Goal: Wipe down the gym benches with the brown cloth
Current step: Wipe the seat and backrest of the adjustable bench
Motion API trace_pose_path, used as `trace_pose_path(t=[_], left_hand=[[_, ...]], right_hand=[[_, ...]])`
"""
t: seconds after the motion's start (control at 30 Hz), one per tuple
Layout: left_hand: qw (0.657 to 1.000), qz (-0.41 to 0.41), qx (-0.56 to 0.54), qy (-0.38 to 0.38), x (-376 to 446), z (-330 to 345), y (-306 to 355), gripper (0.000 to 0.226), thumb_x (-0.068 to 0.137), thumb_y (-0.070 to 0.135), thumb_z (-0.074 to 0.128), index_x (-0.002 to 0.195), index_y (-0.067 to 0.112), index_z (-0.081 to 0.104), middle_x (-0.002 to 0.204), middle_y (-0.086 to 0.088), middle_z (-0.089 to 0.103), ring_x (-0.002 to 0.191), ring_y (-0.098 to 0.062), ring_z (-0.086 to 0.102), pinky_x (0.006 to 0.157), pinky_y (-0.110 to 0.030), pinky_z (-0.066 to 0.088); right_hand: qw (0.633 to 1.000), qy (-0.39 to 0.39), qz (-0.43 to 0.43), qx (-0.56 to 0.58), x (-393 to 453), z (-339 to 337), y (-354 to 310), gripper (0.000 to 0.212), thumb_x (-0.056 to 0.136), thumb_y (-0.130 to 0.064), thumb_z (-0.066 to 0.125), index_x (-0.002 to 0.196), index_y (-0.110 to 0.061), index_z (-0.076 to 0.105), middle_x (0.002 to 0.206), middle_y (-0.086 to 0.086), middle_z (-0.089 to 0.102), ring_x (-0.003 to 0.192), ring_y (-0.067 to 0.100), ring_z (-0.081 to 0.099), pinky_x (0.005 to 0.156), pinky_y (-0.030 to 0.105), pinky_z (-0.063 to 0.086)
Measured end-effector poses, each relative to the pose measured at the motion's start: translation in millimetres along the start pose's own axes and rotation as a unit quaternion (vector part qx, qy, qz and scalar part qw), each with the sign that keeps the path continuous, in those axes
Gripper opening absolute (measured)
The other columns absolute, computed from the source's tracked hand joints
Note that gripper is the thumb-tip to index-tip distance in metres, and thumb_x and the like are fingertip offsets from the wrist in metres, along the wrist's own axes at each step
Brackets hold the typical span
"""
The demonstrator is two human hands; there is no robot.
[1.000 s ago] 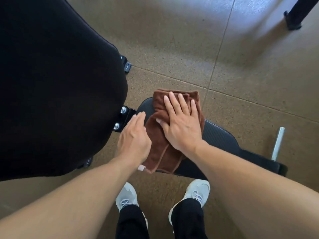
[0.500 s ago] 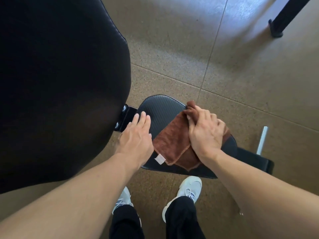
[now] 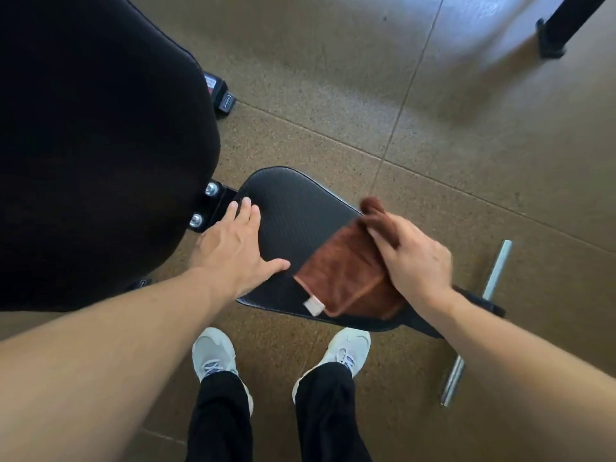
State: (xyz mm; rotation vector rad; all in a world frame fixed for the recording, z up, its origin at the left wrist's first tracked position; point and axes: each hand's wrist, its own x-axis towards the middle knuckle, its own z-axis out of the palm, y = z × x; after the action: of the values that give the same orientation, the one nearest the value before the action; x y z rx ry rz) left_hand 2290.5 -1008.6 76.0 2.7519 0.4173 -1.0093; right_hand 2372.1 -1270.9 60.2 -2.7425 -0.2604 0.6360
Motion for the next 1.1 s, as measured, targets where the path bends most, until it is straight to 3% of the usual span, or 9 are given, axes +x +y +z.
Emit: trace_pose_path(t=[0.07,0.2,0.4,0.5,0.67,0.73,0.87,0.93,1.1], left_hand=[[1.000,-0.014,-0.001,-0.003,0,-2,5,0.125,0.076,0.086,0.056,0.163,0.009,0.009,0.173,-0.006,0.005,0.159,-0.023,0.006,0.125,-0.042,0.027],[0.998,-0.027,-0.054,0.021,-5,9,6,0.128,0.072,0.083,0.063,0.163,0.013,0.007,0.173,-0.002,0.001,0.160,-0.019,0.000,0.126,-0.042,0.025],[0.994,-0.010,-0.086,0.060,-4,21,-1,0.120,0.075,0.080,0.062,0.163,0.017,0.011,0.173,0.004,0.001,0.159,-0.014,-0.003,0.124,-0.044,0.030],[0.988,-0.002,-0.137,0.077,-7,28,-8,0.114,0.078,0.075,0.063,0.163,0.020,0.013,0.173,0.008,0.002,0.159,-0.010,-0.005,0.123,-0.049,0.032],[0.978,0.011,-0.187,0.090,-10,41,-6,0.105,0.087,0.060,0.063,0.165,0.020,0.005,0.173,0.008,-0.009,0.158,-0.014,-0.014,0.128,-0.054,0.015],[0.977,0.015,-0.186,0.100,-16,53,-6,0.099,0.090,0.047,0.059,0.165,0.020,-0.001,0.172,0.007,-0.014,0.157,-0.015,-0.019,0.129,-0.053,0.007],[0.980,0.052,-0.169,0.094,-56,87,-19,0.102,0.093,0.057,0.057,0.163,0.021,-0.008,0.170,0.006,-0.021,0.155,-0.012,-0.025,0.130,-0.045,0.001],[0.978,0.057,-0.181,0.091,-81,106,-33,0.092,0.099,0.055,0.049,0.162,0.025,-0.012,0.169,0.011,-0.024,0.153,-0.006,-0.026,0.130,-0.039,0.002],[0.950,-0.061,-0.280,0.123,-119,125,-70,0.071,0.106,0.048,0.032,0.162,0.030,-0.008,0.169,0.012,-0.008,0.152,-0.001,-0.004,0.120,-0.023,0.002]], right_hand=[[0.998,0.004,0.061,0.028,-30,-12,33,0.035,0.101,-0.065,0.045,0.134,-0.058,0.056,0.136,-0.013,0.069,0.124,0.027,0.065,0.097,0.038,0.045],[0.993,0.013,0.099,0.061,-34,-1,30,0.039,0.105,-0.060,0.045,0.138,-0.046,0.059,0.136,-0.008,0.069,0.125,0.029,0.064,0.097,0.041,0.044],[0.995,-0.004,-0.096,-0.018,47,31,-54,0.049,0.107,-0.059,0.040,0.146,-0.034,0.052,0.137,-0.004,0.063,0.127,0.025,0.057,0.101,0.041,0.042],[0.979,-0.037,-0.197,-0.045,85,49,-108,0.056,0.108,-0.055,0.040,0.156,-0.027,0.043,0.153,0.001,0.053,0.140,0.029,0.048,0.112,0.045,0.039],[0.940,-0.013,-0.320,-0.114,78,64,-116,0.056,0.109,-0.047,0.038,0.161,-0.025,0.040,0.169,0.005,0.035,0.159,0.031,0.024,0.131,0.050,0.012],[0.930,-0.010,-0.346,-0.126,52,64,-96,0.057,0.107,-0.045,0.037,0.160,-0.026,0.042,0.170,0.004,0.033,0.161,0.031,0.020,0.132,0.050,0.007],[0.911,-0.031,-0.375,-0.171,-20,68,-57,0.056,0.109,-0.046,0.039,0.162,-0.028,0.038,0.172,0.002,0.028,0.163,0.027,0.013,0.132,0.052,0.011],[0.915,-0.028,-0.355,-0.187,-38,74,-55,0.057,0.111,-0.049,0.036,0.164,-0.029,0.033,0.174,0.000,0.024,0.163,0.025,0.010,0.131,0.053,0.012],[0.935,-0.003,-0.313,-0.165,-27,105,-130,0.058,0.110,-0.050,0.032,0.164,-0.029,0.032,0.174,0.000,0.022,0.163,0.026,0.008,0.132,0.052,0.003]])
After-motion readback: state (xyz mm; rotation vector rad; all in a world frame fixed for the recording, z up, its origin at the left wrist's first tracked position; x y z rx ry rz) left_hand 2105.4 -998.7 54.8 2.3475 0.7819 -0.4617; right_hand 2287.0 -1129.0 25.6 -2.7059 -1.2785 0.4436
